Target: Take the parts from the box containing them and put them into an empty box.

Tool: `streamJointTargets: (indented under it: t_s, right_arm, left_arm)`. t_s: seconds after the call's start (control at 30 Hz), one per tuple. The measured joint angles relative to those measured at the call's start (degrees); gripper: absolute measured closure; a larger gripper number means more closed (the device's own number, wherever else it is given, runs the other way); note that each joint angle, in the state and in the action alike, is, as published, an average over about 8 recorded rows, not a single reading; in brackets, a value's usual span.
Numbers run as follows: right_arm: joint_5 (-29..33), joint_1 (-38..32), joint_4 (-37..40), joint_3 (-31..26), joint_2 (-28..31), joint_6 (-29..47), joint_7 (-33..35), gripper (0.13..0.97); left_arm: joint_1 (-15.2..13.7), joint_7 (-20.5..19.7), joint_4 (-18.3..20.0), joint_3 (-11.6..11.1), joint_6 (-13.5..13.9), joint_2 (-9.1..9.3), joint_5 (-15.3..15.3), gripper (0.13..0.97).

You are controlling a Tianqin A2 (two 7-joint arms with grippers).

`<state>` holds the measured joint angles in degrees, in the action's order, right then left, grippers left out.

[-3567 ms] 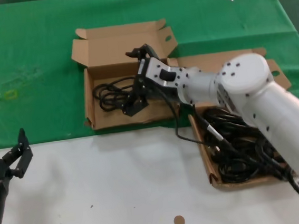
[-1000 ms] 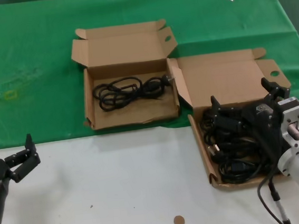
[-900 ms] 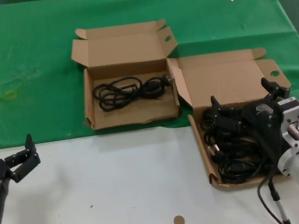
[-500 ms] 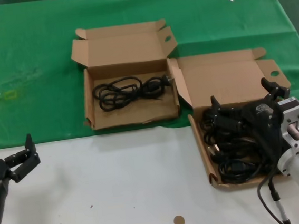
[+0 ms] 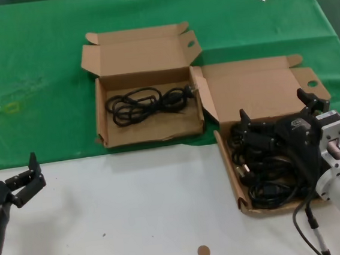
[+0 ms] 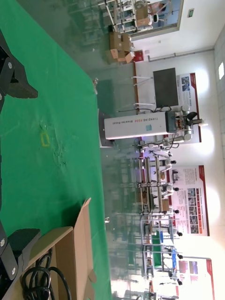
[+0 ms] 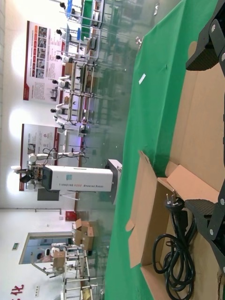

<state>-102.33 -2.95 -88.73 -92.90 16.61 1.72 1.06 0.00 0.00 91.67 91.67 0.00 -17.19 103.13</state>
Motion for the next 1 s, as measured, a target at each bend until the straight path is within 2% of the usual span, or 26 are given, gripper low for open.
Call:
streamJointTargets:
  t_s: [1.0]
  right_arm:
    - [0.0,0.0,0.0,0.0,0.0,0.0,0.0,0.129]
  left_arm:
    - [0.0,0.0,0.0,0.0,0.0,0.00,0.0,0.132]
